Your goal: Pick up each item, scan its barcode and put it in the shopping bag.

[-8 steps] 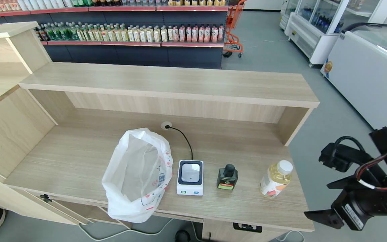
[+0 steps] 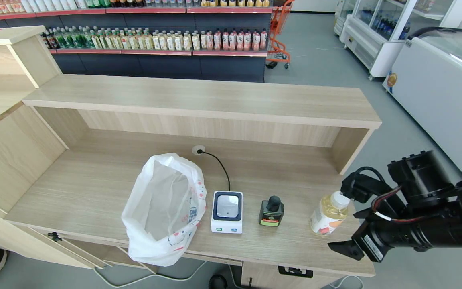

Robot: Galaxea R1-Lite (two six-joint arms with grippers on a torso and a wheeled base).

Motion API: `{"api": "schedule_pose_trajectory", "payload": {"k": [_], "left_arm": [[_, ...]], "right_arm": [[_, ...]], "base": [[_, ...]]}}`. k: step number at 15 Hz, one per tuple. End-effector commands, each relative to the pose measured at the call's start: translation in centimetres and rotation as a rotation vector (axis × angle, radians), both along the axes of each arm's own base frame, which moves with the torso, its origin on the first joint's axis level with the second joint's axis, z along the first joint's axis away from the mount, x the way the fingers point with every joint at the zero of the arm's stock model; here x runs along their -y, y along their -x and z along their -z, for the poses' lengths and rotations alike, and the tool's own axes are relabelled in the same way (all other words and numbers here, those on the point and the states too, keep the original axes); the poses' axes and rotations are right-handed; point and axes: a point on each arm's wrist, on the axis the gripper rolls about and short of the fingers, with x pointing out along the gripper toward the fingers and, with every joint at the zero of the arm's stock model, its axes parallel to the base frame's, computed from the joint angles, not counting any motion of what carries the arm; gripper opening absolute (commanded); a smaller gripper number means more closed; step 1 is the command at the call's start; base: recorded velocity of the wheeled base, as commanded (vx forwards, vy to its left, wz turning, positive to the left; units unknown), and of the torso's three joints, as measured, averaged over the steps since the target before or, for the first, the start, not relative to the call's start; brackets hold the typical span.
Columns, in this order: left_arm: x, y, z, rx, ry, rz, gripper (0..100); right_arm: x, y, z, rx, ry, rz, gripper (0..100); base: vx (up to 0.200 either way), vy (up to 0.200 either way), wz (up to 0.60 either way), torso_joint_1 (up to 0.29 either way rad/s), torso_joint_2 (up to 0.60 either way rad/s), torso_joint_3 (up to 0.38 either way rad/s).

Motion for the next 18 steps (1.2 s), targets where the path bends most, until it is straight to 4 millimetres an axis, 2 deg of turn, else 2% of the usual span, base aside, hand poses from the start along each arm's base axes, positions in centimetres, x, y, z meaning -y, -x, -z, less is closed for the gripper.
{"api": "schedule_pose_trajectory", "payload": {"k": [1, 8, 13, 18], "left_arm": [[0.0, 0.0, 0.0, -0.002, 0.000, 0.000, 0], [0.0, 0.0, 0.0, -0.003, 0.000, 0.000, 0], [0.0, 0.0, 0.0, -0.002, 0.000, 0.000, 0], [0.0, 0.0, 0.0, -0.002, 0.000, 0.000, 0]], "right_arm": [[-1.0, -1.2, 2.0, -0.043, 0.017, -0.020, 100], [-3.7, -4.7, 5.3, -0.015, 0.005, -0.060, 100], [-5.5, -6.9, 5.9, 0.014, -0.048, -0.119, 100], [-6.8, -8.4, 7.3, 0.021, -0.053, -0.138, 100]], "base": [[0.000, 0.000, 0.00, 0.000, 0.00, 0.000], [0.000, 0.000, 0.00, 0.000, 0.00, 0.000], [0.000, 0.000, 0.00, 0.000, 0.00, 0.000], [0.000, 0.000, 0.00, 0.000, 0.00, 0.000]]}}
